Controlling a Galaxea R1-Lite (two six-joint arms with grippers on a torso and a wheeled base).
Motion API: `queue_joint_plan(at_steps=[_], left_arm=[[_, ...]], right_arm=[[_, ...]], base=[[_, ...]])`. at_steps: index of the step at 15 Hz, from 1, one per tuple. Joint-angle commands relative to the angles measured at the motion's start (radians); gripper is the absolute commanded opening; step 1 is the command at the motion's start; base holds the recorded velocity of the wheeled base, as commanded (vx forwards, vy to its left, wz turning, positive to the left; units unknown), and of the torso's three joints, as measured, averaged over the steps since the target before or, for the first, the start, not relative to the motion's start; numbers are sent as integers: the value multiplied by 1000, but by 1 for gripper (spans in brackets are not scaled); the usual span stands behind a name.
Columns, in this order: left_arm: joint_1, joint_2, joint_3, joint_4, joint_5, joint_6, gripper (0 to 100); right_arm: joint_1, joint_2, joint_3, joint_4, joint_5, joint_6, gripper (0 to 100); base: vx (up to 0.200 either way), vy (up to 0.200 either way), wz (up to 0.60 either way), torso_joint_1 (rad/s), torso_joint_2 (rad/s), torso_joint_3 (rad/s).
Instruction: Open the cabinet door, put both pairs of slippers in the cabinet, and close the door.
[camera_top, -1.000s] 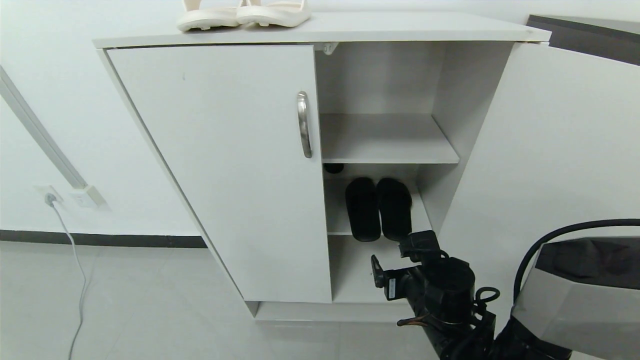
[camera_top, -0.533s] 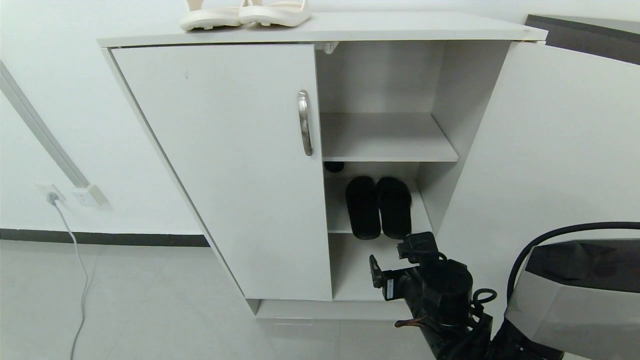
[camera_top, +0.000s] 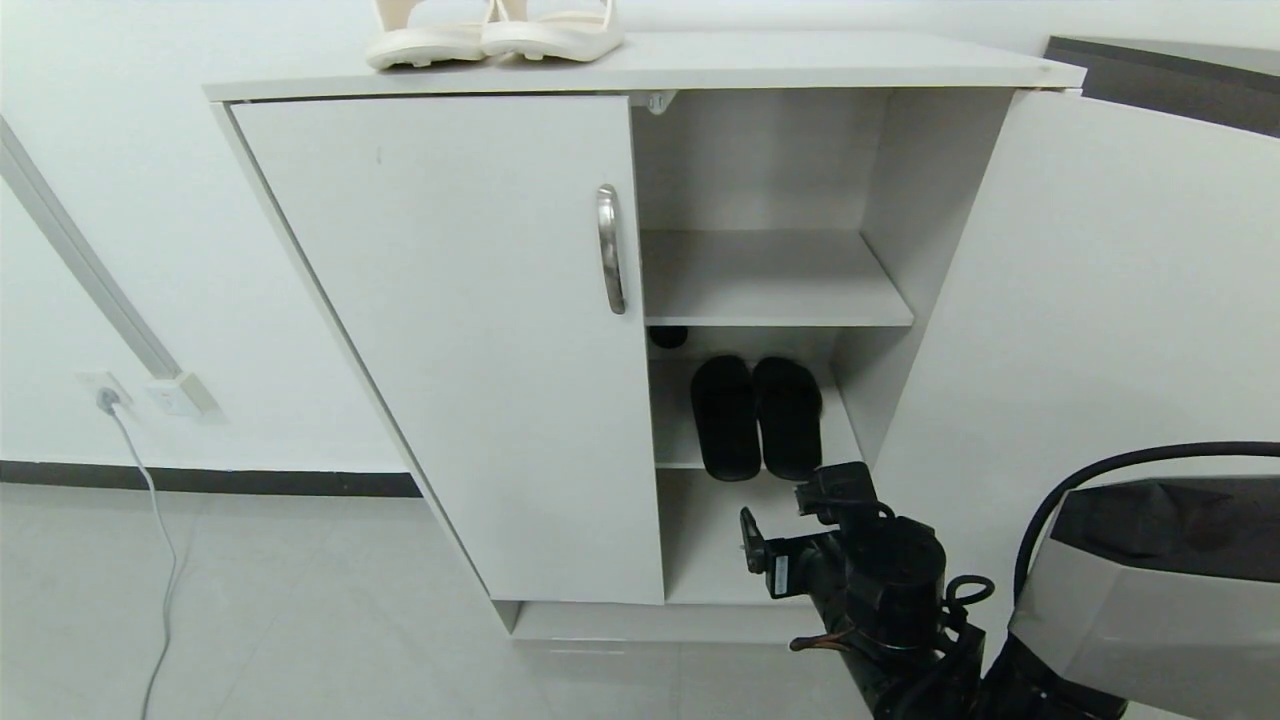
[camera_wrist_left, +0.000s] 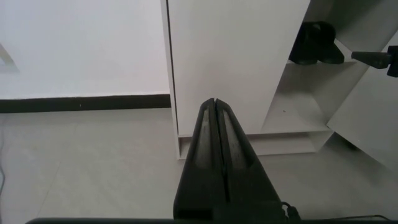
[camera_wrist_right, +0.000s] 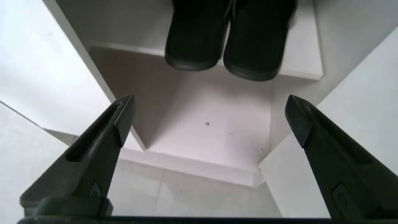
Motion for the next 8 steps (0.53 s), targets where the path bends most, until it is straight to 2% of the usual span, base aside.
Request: queue_joint_plan(at_steps=[1,8], left_arm=[[0,1,0,0,0,-1,0],[0,1,0,0,-2,1,0]], right_arm=[[1,5,0,0,1,0,100],[1,4,-6,-5,-10,0,100]], base=[[0,0,0,2,2,154],[0,0,0,4,0,191]])
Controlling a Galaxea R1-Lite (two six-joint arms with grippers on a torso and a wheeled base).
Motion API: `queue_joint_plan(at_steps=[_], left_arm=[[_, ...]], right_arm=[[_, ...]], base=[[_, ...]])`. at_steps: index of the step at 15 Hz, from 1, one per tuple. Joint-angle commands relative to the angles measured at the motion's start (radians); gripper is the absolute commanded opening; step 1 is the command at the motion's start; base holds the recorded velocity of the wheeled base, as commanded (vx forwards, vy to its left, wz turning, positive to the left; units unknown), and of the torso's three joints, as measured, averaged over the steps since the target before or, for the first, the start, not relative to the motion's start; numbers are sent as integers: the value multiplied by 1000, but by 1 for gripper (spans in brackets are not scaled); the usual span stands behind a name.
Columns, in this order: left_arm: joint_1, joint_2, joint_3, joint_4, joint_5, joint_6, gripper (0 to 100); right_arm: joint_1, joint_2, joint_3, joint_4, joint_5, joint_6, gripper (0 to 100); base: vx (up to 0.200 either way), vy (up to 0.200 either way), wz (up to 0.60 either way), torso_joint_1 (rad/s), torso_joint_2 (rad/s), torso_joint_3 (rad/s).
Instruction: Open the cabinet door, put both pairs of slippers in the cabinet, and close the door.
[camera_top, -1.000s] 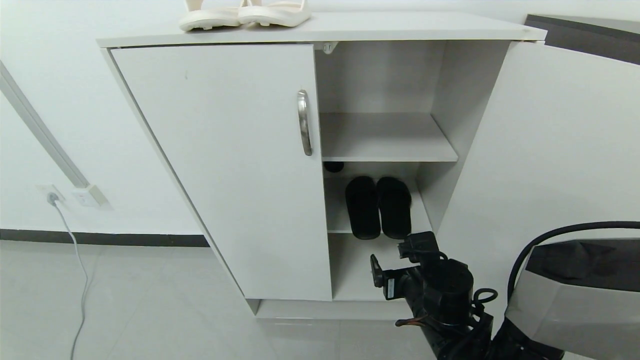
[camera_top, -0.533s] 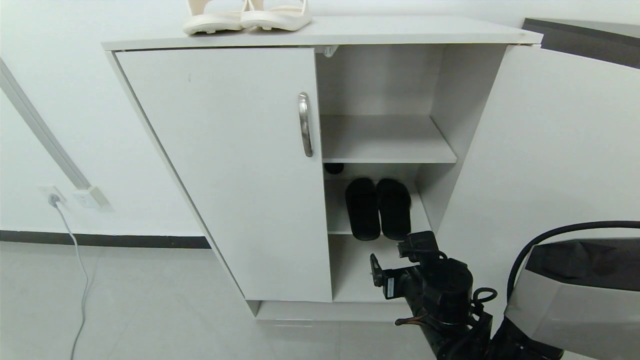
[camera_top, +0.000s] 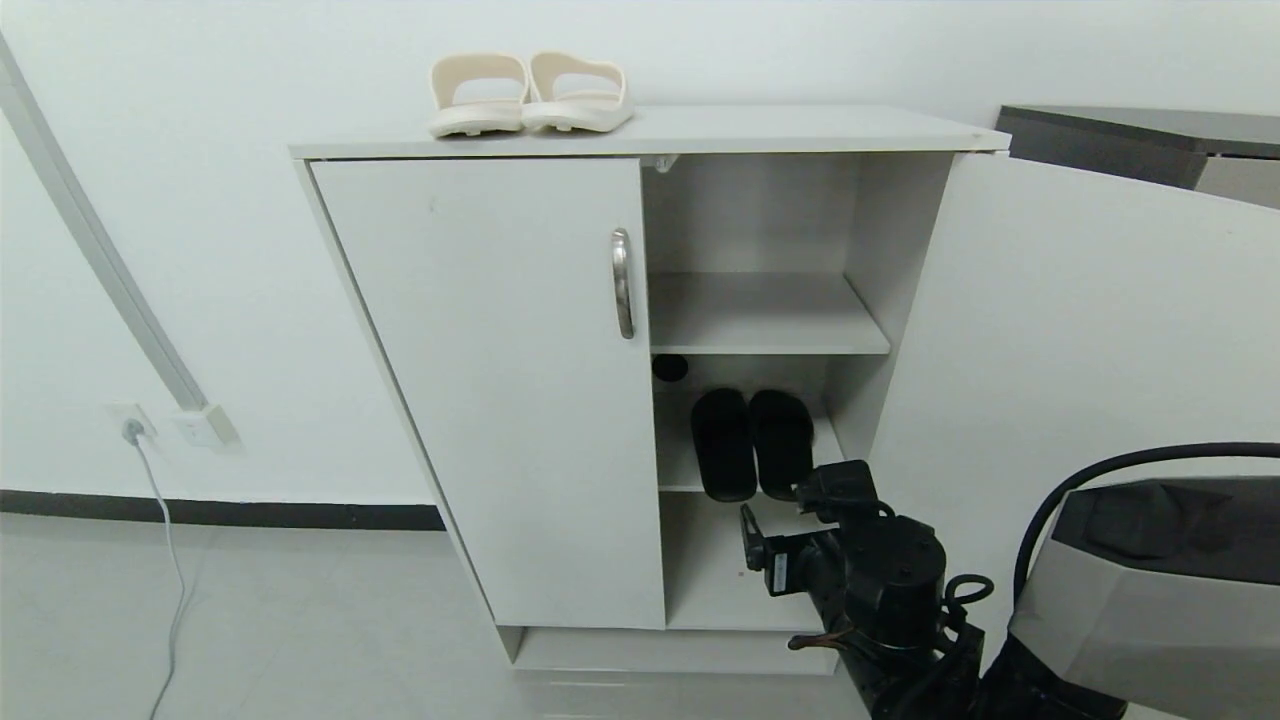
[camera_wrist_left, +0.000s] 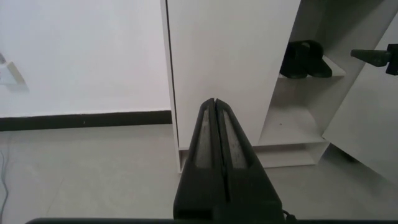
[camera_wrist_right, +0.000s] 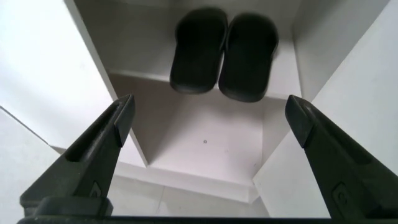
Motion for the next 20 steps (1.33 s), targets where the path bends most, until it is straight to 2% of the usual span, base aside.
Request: queue_joint_plan(at_steps=[1,10,20], left_arm=[[0,1,0,0,0,-1,0],[0,1,0,0,3,-4,0],[0,1,0,0,2,-4,0]], right_arm=[[0,3,-1,-3,1,0,100],[0,9,-1,-6,3,0,100],[3,5,4,-23,3,-8,100]], base=[[0,0,0,-2,2,90],[0,0,0,0,0,6],[0,200,0,6,3,4]])
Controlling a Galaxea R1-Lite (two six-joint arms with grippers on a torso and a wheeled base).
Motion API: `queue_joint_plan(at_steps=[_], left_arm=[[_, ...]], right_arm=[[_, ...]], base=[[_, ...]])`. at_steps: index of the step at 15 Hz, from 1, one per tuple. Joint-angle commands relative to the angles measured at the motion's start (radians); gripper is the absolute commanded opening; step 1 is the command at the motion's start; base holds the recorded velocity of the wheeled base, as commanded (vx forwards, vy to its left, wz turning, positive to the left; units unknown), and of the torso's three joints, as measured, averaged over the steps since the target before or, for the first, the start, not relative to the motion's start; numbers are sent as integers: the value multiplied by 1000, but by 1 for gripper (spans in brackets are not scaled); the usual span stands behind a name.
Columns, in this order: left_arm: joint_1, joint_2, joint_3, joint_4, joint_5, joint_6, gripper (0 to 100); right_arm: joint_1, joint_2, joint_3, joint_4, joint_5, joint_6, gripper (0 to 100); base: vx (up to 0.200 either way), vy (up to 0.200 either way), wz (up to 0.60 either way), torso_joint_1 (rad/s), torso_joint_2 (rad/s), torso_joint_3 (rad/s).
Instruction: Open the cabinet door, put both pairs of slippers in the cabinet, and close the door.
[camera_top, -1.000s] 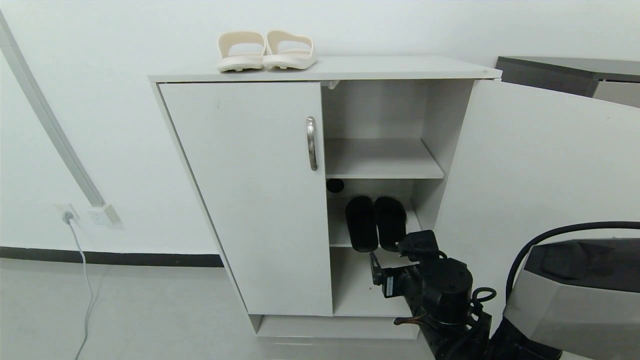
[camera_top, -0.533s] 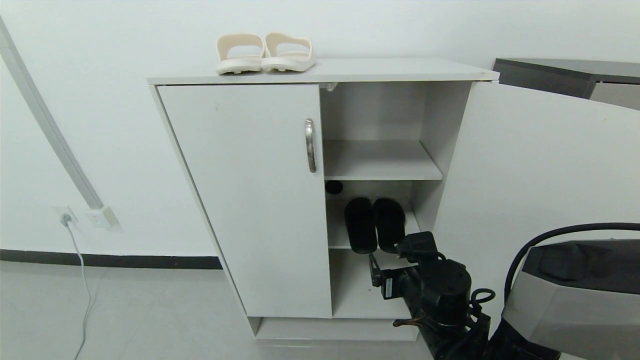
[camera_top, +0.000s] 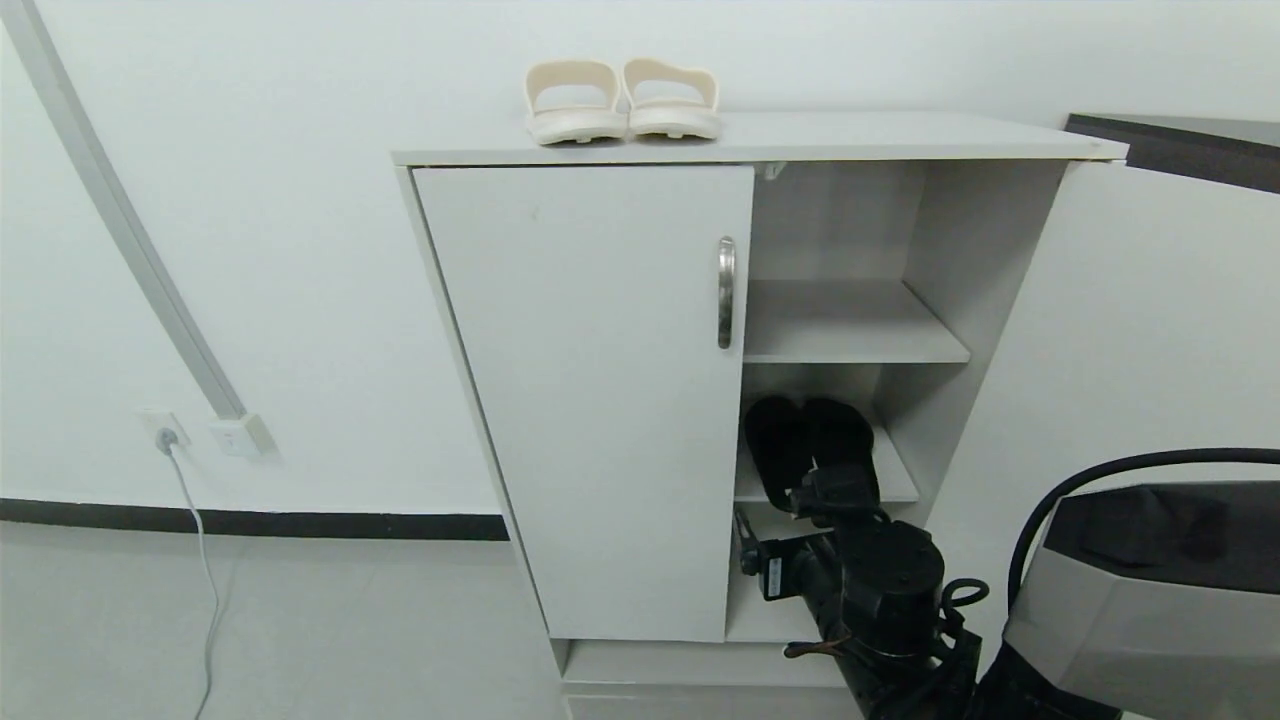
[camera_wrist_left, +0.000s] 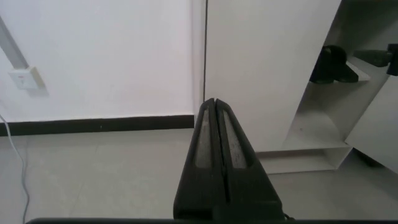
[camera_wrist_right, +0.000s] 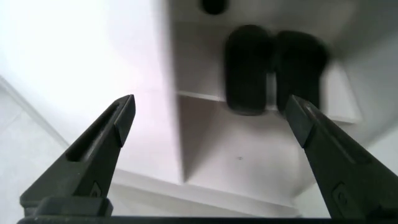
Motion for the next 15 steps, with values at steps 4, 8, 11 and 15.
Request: queue_joint_plan(at_steps=[4,8,11,15], left_arm=[[0,1,0,0,1,-2,0],[0,1,0,0,1,-2,0],[0,1,0,0,3,-2,0],[0,1,0,-2,3,-4,0]], right_arm=[[-1,1,6,-7,0,-1,100],[-1,4,6,-12,0,-1,100],[-8,2,18,-29,1,-1,100],[-27,-7,18,-50,0,-13,100]], base=[[0,200,0,2,2,1],[0,200,0,2,2,5],[0,67,0,1,2,1],[0,0,0,0,0,0]])
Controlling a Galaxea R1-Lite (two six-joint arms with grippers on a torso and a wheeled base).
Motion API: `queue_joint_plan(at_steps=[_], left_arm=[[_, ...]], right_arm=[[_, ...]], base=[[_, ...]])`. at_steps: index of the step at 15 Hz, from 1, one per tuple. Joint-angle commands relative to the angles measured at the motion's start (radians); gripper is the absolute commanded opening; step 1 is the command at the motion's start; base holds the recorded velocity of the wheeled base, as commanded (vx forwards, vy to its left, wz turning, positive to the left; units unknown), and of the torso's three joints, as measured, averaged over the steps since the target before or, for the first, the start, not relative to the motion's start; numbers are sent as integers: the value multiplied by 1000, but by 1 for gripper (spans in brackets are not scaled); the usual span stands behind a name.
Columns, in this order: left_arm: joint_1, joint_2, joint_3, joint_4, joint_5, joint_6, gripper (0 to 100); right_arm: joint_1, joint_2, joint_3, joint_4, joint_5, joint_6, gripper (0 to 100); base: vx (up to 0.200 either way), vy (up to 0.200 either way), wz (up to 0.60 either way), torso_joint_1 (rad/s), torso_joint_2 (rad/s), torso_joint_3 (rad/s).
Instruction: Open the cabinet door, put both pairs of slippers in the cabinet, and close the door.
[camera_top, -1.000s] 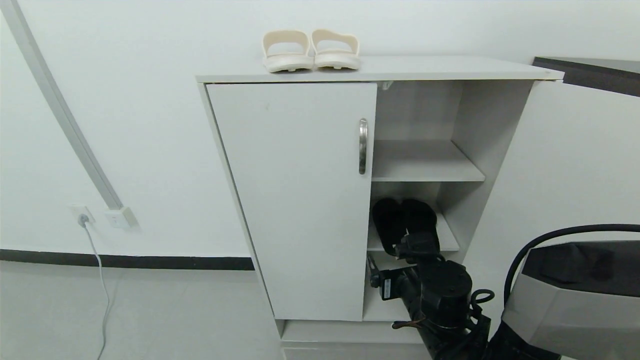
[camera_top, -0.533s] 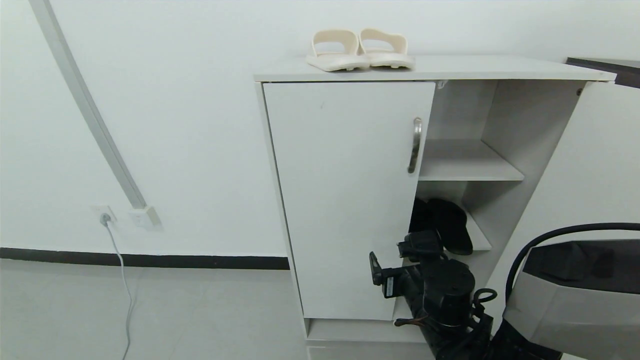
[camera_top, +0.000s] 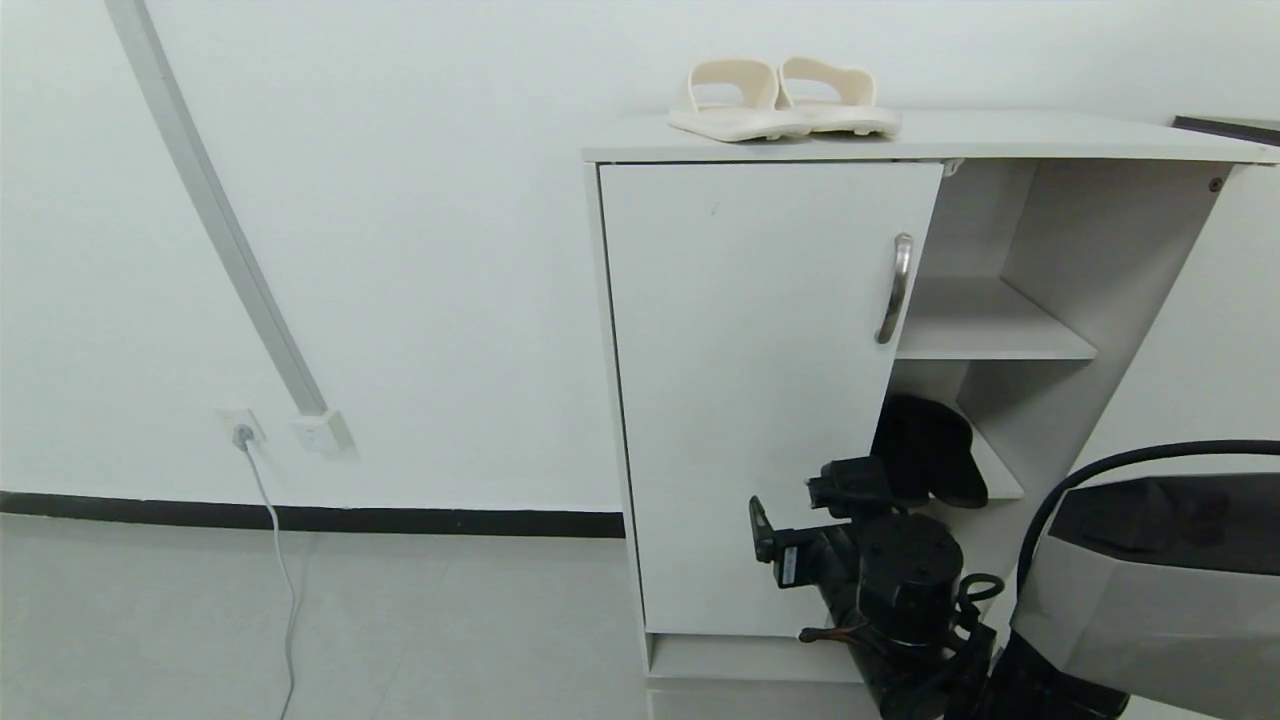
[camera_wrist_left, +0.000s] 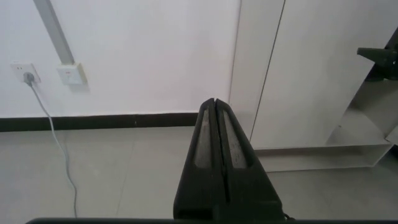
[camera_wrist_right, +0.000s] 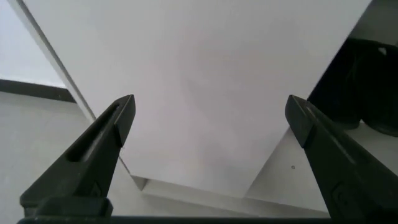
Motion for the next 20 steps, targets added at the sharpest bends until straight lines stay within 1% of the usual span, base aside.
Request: queue_joint_plan(at_steps=[1,3,5,7,15,17,20], left_arm=[[0,1,0,0,0,-1,0],[0,1,0,-1,0,-1,0],[0,1,0,-1,0,-1,0],[0,1,0,0,0,-1,0],[0,1,0,0,0,-1,0],[0,1,0,-1,0,-1,0],[0,1,0,0,2,-1,0]], right_arm=[[-10,-5,1,-19,1,-10,100],[-13,-10,9,-43,15,-21,100],[-13,-51,26,41,54,5,100],[-13,-42,31,-9,57,-1,100],[-13,-36,32,-14,54,-7,100],[-13,-36,32,-14,54,-7,100],[-13,-36,34,-14,54,-7,100]], base=[[0,0,0,0,0,0],[0,0,0,0,0,0],[0,0,0,0,0,0],[0,0,0,0,0,0],[0,0,0,0,0,0],[0,0,0,0,-163,-159],[0,0,0,27,-261,-341]])
